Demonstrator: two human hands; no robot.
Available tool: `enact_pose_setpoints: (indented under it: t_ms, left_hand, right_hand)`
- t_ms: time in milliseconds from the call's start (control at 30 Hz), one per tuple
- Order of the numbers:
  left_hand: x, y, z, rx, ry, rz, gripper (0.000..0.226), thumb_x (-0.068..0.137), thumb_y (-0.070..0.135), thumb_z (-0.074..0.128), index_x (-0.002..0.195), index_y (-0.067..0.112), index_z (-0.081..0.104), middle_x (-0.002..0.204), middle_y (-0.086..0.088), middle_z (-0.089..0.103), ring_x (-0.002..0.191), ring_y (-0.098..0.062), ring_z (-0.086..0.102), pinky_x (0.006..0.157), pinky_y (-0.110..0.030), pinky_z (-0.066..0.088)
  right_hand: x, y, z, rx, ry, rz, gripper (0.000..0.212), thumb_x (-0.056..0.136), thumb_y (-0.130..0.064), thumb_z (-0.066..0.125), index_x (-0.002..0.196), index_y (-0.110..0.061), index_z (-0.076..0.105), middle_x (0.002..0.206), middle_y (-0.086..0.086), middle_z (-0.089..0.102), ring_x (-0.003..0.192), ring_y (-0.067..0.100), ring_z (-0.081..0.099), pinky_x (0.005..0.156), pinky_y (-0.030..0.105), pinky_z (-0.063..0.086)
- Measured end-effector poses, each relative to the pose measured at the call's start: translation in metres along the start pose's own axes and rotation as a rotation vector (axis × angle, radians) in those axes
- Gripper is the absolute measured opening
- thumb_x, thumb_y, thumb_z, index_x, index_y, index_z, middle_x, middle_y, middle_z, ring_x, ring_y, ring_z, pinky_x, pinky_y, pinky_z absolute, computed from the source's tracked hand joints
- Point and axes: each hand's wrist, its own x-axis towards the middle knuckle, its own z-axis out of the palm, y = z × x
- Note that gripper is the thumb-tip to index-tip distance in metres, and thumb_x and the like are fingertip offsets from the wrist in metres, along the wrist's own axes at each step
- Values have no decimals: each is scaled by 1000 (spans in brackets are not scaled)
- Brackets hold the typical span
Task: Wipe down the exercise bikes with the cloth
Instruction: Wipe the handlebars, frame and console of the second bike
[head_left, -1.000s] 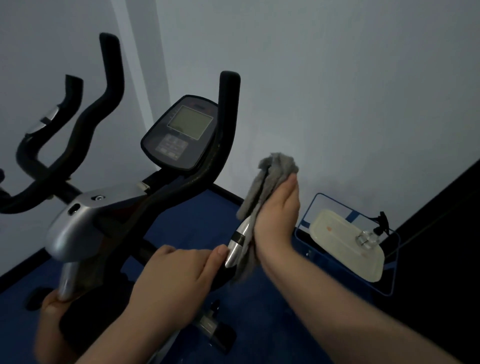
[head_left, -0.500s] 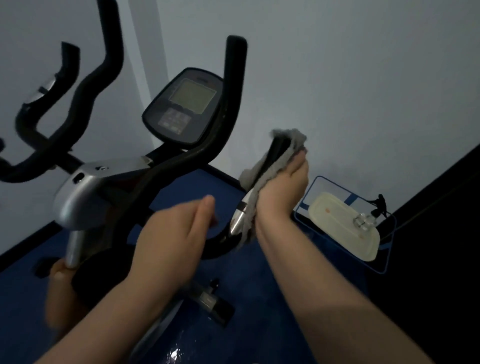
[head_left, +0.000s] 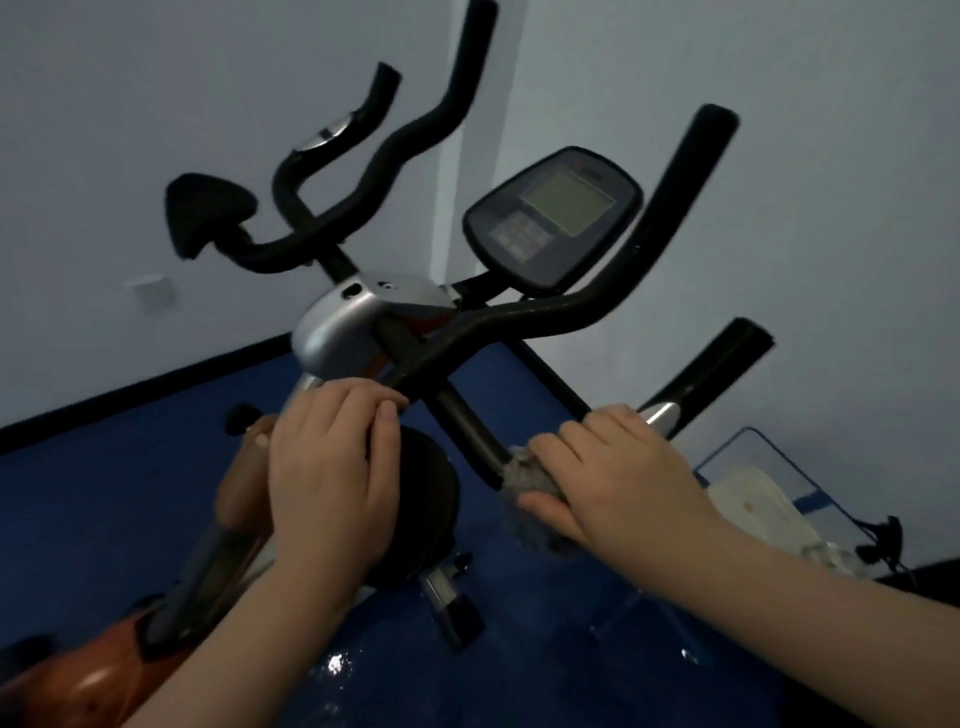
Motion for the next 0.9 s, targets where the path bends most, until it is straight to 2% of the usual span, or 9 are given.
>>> enact_pose_setpoints:
  t_ms: [67,133,200,267,333,500,567,700,900]
  left_hand:
    - [0,-1,2,-28,37,-25,26,96,24,38,91,18,62,89,3,59,85,-6,42,80,-27,32]
    - [0,-2,2,-44,55,-39,24,96,23,38,91,19,61,88,6,57,84,-4,41,79,-25,30]
    - [-1,-2,2,-40,46,-47,21,96,23,39,91,21,60,88,10,53,83,-2,40,78,-23,29]
    - [-1,-1,1,-32,38,-51,20,96,23,40,91,22,59,88,11,52,83,-1,40,76,-22,28]
    - [0,-1,2,-42,52,-57,20,96,22,40,89,22,59,87,10,55,81,-4,42,74,-21,28]
    - [1,-3,3,-52,66,-39,21,96,21,41,87,19,60,85,6,57,78,-8,44,72,-23,30]
    - [2,-2,3,-56,57,-36,21,96,21,41,88,19,60,86,7,57,78,-7,44,73,-21,30]
    - [1,-1,2,-78,71,-62,19,95,22,41,89,21,59,87,11,54,79,-2,43,76,-15,33]
    - [0,2,1,-58,61,-134,20,94,29,39,92,21,58,87,11,52,81,-4,47,72,-21,34]
  right_hand:
    - [22,-23,-3,-31,-17,102,29,90,-38,59,76,-12,60,59,4,57,49,21,51,50,32,41]
    - [42,-37,1,-2,-113,76,19,95,-23,50,104,-7,54,76,6,57,53,21,45,41,28,25]
    - [43,-31,3,-14,-168,17,32,99,-23,27,126,-10,40,95,6,56,62,24,44,42,31,18]
    - [28,-24,5,30,-131,-1,37,99,-36,16,118,-16,41,94,2,57,60,19,40,45,30,21]
    - [26,-23,5,78,-143,32,32,99,-44,19,106,-19,37,89,-1,57,56,16,37,47,29,24]
    - [88,-28,9,190,-267,-7,41,98,-19,40,137,-17,28,114,12,48,88,32,56,59,36,38]
    - [76,-27,12,325,-204,87,26,101,-32,31,124,-21,37,107,8,56,75,26,54,55,34,37]
    - [60,-27,17,358,-150,150,34,98,-47,22,107,-21,41,91,2,63,59,17,44,47,32,21]
    - [73,-36,16,378,-8,195,35,102,-39,27,117,-16,50,105,5,64,90,24,62,63,30,31]
